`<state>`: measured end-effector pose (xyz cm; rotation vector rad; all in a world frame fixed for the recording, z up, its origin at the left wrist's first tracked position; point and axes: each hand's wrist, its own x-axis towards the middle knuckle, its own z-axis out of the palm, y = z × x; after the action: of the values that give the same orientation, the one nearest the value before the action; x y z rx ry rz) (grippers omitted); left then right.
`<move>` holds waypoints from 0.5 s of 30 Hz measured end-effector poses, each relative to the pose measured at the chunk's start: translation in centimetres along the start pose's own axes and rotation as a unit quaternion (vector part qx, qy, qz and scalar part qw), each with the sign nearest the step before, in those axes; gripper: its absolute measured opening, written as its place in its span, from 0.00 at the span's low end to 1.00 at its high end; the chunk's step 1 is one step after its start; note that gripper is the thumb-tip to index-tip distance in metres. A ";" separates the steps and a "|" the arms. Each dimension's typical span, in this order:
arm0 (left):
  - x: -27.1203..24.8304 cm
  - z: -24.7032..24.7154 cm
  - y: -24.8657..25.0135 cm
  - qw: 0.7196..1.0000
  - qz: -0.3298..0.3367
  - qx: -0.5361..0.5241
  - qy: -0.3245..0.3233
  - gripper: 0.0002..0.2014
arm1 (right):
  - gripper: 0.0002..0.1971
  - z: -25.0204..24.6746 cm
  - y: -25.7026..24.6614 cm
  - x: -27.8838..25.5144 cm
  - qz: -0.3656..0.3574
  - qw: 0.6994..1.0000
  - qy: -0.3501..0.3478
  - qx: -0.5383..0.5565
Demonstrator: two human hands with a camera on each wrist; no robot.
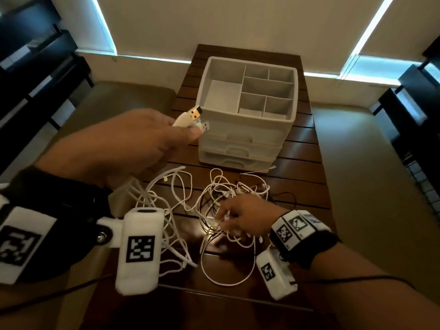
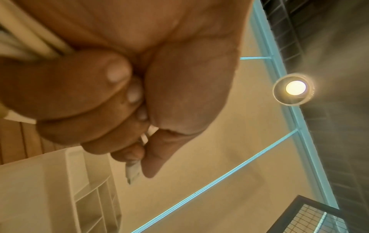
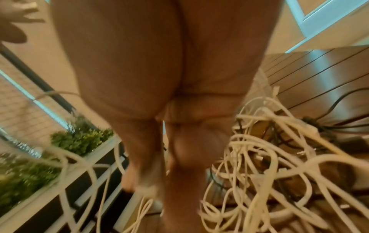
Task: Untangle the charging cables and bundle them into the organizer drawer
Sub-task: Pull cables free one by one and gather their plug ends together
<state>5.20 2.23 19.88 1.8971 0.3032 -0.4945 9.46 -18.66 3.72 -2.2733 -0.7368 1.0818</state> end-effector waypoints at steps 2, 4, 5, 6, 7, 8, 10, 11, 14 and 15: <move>0.4 0.3 -0.3 1.000 -0.011 -0.014 0.003 0.14 | 0.10 0.6 -0.4 0.3 0.017 0.996 -0.087 -0.011; 0.8 0.4 -1.1 0.999 -0.028 -0.025 -0.002 0.15 | 0.09 -0.5 -0.3 0.5 0.021 0.998 -0.049 0.025; 0.9 0.4 -1.4 0.998 -0.040 -0.040 -0.009 0.15 | 0.08 -1.5 -0.1 0.7 0.016 0.999 0.022 0.043; 1.0 0.4 -1.7 0.997 -0.052 -0.054 -0.019 0.15 | 0.07 -2.8 0.1 0.9 0.015 0.991 0.109 0.069; 1.0 0.3 -1.9 0.996 -0.060 -0.063 -0.029 0.16 | 0.06 -4.1 0.6 1.5 0.017 0.975 0.196 0.099; 1.0 0.2 -2.1 0.995 -0.067 -0.070 -0.037 0.16 | 0.05 -5.5 1.0 2.1 0.026 0.956 0.266 0.119; 1.3 0.2 -2.4 0.993 -0.077 -0.075 -0.040 0.17 | 0.06 -7.5 2.6 3.9 0.062 0.939 0.323 0.103; 1.5 0.1 -2.5 0.993 -0.082 -0.075 -0.038 0.17 | 0.07 -8.0 3.4 4.9 0.086 0.944 0.308 0.078; 2.1 0.2 -3.0 0.991 -0.098 -0.081 -0.036 0.16 | 0.09 -7.3 5.2 7.3 0.151 0.968 0.200 -0.032; 2.4 0.3 -3.3 0.990 -0.103 -0.087 -0.035 0.15 | 0.10 -6.7 5.8 8.0 0.162 0.971 0.162 -0.074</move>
<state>5.83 3.16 15.95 1.6838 0.4840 -0.6514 20.60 -19.00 -0.60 -2.6772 -0.3296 0.7774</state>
